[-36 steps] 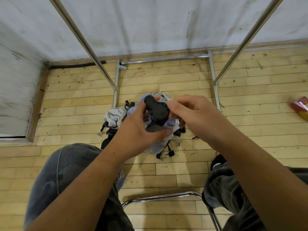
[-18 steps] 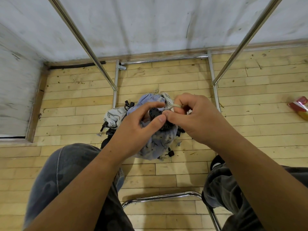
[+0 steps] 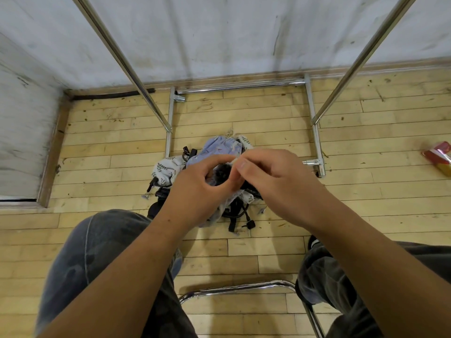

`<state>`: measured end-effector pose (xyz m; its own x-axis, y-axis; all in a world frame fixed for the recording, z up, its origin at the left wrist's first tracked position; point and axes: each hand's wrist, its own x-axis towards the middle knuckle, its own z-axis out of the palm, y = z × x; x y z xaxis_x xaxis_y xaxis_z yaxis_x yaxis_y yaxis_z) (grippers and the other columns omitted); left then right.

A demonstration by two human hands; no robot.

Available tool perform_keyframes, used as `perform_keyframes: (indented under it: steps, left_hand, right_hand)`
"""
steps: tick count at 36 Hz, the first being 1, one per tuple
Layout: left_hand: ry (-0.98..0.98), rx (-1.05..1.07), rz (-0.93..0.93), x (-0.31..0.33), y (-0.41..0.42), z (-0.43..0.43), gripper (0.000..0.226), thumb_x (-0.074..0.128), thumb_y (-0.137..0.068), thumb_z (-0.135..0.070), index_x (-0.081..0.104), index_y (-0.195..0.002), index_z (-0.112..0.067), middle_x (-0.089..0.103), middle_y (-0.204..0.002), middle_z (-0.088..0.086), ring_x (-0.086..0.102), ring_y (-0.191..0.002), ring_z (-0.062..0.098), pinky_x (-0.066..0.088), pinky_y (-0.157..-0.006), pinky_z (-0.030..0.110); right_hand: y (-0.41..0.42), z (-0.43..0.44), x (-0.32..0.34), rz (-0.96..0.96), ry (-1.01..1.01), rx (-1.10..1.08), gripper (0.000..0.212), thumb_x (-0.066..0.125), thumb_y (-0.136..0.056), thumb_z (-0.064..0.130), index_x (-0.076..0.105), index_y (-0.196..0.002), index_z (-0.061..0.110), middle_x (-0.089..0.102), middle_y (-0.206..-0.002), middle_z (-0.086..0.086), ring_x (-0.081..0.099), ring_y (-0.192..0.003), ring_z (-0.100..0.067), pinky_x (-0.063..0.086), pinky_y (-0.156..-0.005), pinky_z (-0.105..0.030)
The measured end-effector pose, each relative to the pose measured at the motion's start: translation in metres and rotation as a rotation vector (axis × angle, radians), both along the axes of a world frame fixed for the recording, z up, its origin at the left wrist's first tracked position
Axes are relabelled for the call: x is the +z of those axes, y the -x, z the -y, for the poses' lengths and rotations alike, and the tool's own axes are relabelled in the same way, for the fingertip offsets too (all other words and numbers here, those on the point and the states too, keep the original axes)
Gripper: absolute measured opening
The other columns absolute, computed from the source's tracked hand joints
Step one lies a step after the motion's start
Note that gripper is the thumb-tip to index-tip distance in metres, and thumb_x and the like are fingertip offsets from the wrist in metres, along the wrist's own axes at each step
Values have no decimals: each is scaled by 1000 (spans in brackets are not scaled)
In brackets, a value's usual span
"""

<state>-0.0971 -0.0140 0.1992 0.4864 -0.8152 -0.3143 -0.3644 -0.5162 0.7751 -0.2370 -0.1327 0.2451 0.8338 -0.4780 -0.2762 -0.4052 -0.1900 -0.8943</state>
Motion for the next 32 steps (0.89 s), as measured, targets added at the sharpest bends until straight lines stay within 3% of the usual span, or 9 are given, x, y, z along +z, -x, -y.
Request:
perform_keyframes:
  steps: [5,7,11,14,16,18,23,27,32]
  left_hand:
    - [1,23,-30,0,1,0,33,56,-86,-60,68,-112,-45,75,-89,-11,71,-82,8,58,-70,25]
    - [3,22,-30,1,2,0,34,57,-85,-59,69,-113,-44,75,-92,-15,70,-86,4,57,-72,22]
    - [16,11,-40,4,3,1,24,63,-93,-54,67,-115,-47,71,-93,-28,67,-86,-7,49,-71,9]
    - [24,-9,-41,4,3,2,23,66,-93,-55,66,-114,-47,72,-97,-27,67,-91,-10,47,-74,5]
    - [34,-7,-59,3,2,2,20,66,-93,-52,67,-113,-46,73,-101,-25,68,-95,-10,48,-78,5]
    - [35,-14,-61,2,2,3,20,65,-95,-51,66,-114,-47,72,-103,-27,67,-98,-10,48,-79,7]
    - [-3,-73,-86,-2,5,4,25,61,-96,-54,64,-120,-49,71,-109,-25,66,-101,-7,53,-87,25]
    - [4,-75,-97,-5,6,6,16,64,-97,-47,66,-112,-45,71,-103,-24,67,-96,-4,50,-81,23]
    - [-23,-61,-63,-10,5,5,13,64,-95,-45,63,-108,-46,72,-101,-17,69,-91,3,59,-84,34]
  right_hand:
    - [2,-5,0,94,-21,53,30,51,-107,29,71,-85,22,51,-58,-4,40,-50,-10,36,-49,-23]
    - [1,-5,0,116,10,52,29,52,-106,30,72,-86,22,58,-65,-4,47,-54,-9,38,-53,-20]
    - [0,0,4,102,49,-10,28,52,-104,35,70,-85,27,68,-87,12,62,-87,-4,43,-73,-13]
    - [-1,2,8,152,-65,-95,31,50,-106,29,68,-84,17,68,-82,3,61,-74,-2,47,-67,-13]
    - [-1,2,8,159,-105,-127,33,48,-108,28,66,-85,12,64,-76,-6,60,-71,-14,53,-68,-25]
    - [-2,0,9,143,-132,-120,31,46,-108,30,65,-87,16,56,-65,3,54,-64,-13,52,-63,-28]
    - [-4,-2,12,129,-131,-106,31,45,-109,23,65,-87,15,52,-57,22,52,-58,2,41,-57,-9]
    - [-2,-4,14,118,-146,-82,32,45,-109,23,66,-88,11,49,-52,22,51,-52,2,38,-53,-8]
    - [-2,-6,14,81,-229,-51,29,45,-109,29,67,-94,15,50,-55,18,48,-53,0,40,-57,-13]
